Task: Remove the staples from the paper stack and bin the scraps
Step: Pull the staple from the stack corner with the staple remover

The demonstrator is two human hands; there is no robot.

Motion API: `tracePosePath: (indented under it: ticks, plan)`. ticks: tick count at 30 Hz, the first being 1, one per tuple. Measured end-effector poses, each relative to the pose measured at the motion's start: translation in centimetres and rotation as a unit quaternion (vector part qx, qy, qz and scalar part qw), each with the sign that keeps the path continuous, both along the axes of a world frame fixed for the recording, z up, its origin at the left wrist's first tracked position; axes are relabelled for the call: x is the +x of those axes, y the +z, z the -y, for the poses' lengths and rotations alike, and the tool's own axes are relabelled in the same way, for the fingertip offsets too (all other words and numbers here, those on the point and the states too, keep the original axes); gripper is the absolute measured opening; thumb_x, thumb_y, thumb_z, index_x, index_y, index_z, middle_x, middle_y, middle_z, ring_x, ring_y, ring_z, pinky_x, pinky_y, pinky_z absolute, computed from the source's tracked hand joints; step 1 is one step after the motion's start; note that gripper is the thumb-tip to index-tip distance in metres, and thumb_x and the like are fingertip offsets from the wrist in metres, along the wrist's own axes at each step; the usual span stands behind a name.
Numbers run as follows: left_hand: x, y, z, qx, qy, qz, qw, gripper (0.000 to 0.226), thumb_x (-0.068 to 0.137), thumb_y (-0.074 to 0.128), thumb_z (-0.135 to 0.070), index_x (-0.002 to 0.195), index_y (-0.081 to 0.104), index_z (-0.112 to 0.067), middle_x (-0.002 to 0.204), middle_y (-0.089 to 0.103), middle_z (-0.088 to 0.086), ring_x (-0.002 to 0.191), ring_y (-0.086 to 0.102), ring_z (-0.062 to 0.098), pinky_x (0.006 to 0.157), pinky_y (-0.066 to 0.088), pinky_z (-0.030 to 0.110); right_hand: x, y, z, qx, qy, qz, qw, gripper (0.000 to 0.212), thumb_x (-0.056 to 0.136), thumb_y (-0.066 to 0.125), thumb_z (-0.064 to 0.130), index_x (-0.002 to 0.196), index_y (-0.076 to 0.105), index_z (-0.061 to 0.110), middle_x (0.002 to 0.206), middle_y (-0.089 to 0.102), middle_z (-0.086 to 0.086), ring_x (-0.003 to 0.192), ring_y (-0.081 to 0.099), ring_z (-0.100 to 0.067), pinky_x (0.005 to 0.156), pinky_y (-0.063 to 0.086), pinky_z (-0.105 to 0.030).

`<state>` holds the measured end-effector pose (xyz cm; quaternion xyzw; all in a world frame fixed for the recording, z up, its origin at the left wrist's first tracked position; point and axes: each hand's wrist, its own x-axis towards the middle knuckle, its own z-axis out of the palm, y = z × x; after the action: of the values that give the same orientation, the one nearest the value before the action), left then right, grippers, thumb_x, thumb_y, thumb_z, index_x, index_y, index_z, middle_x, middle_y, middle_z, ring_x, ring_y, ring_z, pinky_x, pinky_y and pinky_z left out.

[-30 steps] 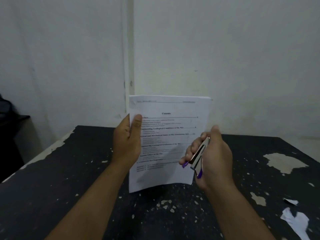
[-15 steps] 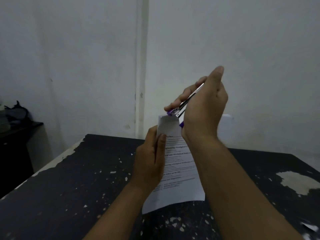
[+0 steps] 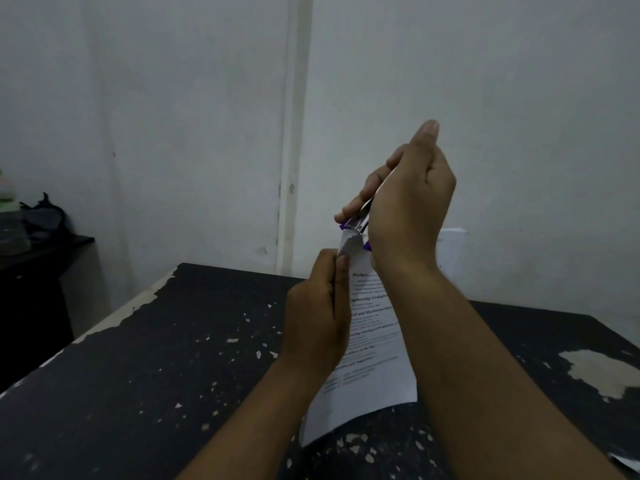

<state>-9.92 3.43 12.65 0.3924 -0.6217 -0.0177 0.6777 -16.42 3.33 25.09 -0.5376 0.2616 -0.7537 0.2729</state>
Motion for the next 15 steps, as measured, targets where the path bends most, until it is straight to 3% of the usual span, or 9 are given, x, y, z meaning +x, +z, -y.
tracePosePath:
  ticks: [2, 6, 12, 15]
  plan:
    - [-0.16, 0.22, 0.0, -0.008, 0.003, -0.003, 1.0, 0.024, 0.1, 0.031, -0.046, 0.082, 0.044, -0.036, 0.061, 0.054, -0.013, 0.052, 0.061, 0.015, 0.04, 0.045, 0.015, -0.11, -0.08, 0.0, -0.005, -0.008, -0.003, 1.0, 0.049, 0.105, 0.029, 0.044, 0.076, 0.049, 0.011, 0.058, 0.054, -0.017, 0.052, 0.06, -0.048, 0.05, 0.055, -0.061]
    - [-0.46, 0.46, 0.19, -0.026, 0.016, -0.007, 1.0, 0.03, 0.102, 0.034, -0.039, 0.081, 0.049, -0.024, 0.059, 0.057, -0.003, 0.048, 0.058, 0.017, 0.039, 0.047, 0.03, -0.3, -0.21, 0.2, -0.01, -0.028, -0.013, 0.999, 0.05, 0.106, 0.027, 0.043, 0.073, 0.048, 0.011, 0.054, 0.052, -0.014, 0.045, 0.059, -0.041, 0.047, 0.055, -0.058]
    - [-0.75, 0.31, 0.37, -0.035, 0.026, 0.004, 0.999, 0.046, 0.1, 0.033, -0.049, 0.084, 0.058, -0.014, 0.066, 0.066, 0.001, 0.051, 0.063, 0.013, 0.045, 0.052, 0.026, -0.09, -0.07, 0.53, 0.013, -0.055, -0.005, 0.998, 0.051, 0.106, 0.027, 0.043, 0.07, 0.047, 0.013, 0.061, 0.052, -0.019, 0.054, 0.06, -0.046, 0.05, 0.057, -0.054]
    - [-0.96, 0.18, 0.38, -0.064, 0.042, 0.031, 0.997, 0.061, 0.099, 0.031, -0.056, 0.085, 0.062, -0.006, 0.067, 0.068, 0.001, 0.049, 0.064, 0.01, 0.047, 0.053, 0.019, -0.19, 0.02, 0.79, 0.018, -0.059, 0.005, 0.998, 0.052, 0.106, 0.027, 0.042, 0.067, 0.045, 0.013, 0.056, 0.048, -0.014, 0.045, 0.055, -0.036, 0.047, 0.058, -0.045]
